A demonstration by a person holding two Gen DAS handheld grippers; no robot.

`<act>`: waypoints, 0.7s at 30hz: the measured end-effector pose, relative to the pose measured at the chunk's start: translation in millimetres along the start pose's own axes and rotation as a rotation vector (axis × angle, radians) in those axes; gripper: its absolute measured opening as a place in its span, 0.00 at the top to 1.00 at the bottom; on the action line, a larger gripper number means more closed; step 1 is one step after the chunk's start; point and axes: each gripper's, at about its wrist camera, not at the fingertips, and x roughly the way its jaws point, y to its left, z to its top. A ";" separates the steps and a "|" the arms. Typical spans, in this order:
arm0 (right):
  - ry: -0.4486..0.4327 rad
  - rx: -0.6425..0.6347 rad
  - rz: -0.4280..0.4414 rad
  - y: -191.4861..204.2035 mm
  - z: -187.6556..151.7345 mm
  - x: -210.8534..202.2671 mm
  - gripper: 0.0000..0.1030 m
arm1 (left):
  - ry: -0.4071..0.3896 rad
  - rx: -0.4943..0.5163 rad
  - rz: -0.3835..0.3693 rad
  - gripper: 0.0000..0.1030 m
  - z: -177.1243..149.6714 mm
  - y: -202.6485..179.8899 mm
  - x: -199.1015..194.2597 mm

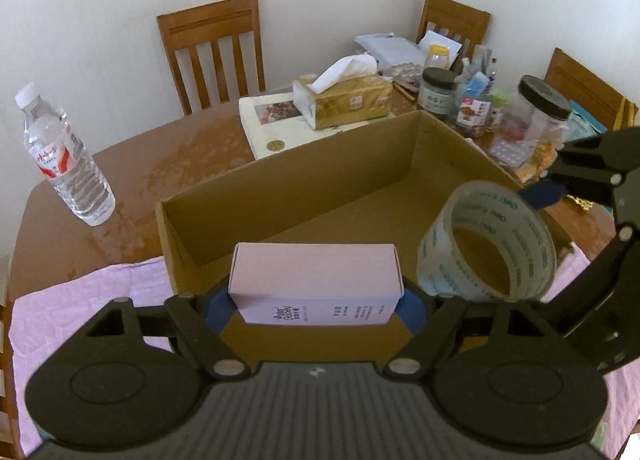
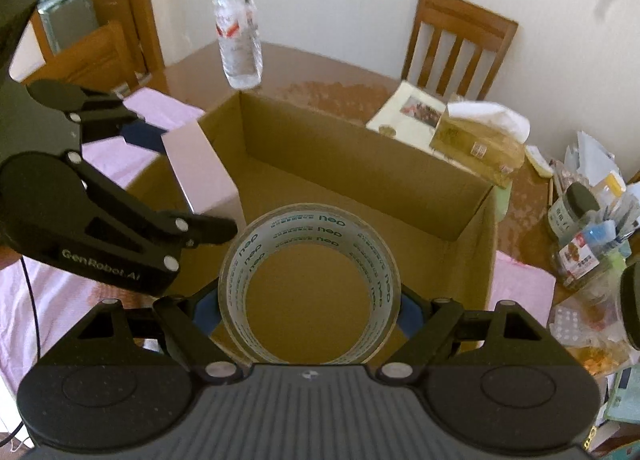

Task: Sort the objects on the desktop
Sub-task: 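Carry tape roll and pink box into the cardboard box and open both tools, then withdraw both tools from the cardboard box back over the table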

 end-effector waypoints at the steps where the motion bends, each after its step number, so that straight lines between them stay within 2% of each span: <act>1: 0.004 0.005 -0.008 0.0 -0.2 4.4 0.12 | 0.002 -0.004 0.002 0.16 0.4 1.2 2.1; 4: 0.001 0.034 -0.020 -1.7 -2.6 11.6 0.03 | -0.009 -0.011 0.009 0.09 0.6 4.2 3.3; 7: -0.013 0.045 -0.009 -3.9 -2.0 10.1 0.00 | -0.014 -0.021 0.023 0.08 1.4 8.3 2.3; 15: -0.122 0.060 -0.007 -1.6 -5.6 -22.1 0.00 | -0.028 -0.037 0.037 0.08 -2.6 10.2 -21.3; 21: -0.201 0.023 -0.007 10.0 -22.4 -51.4 0.00 | -0.032 0.004 0.041 0.07 -20.5 -3.2 -49.4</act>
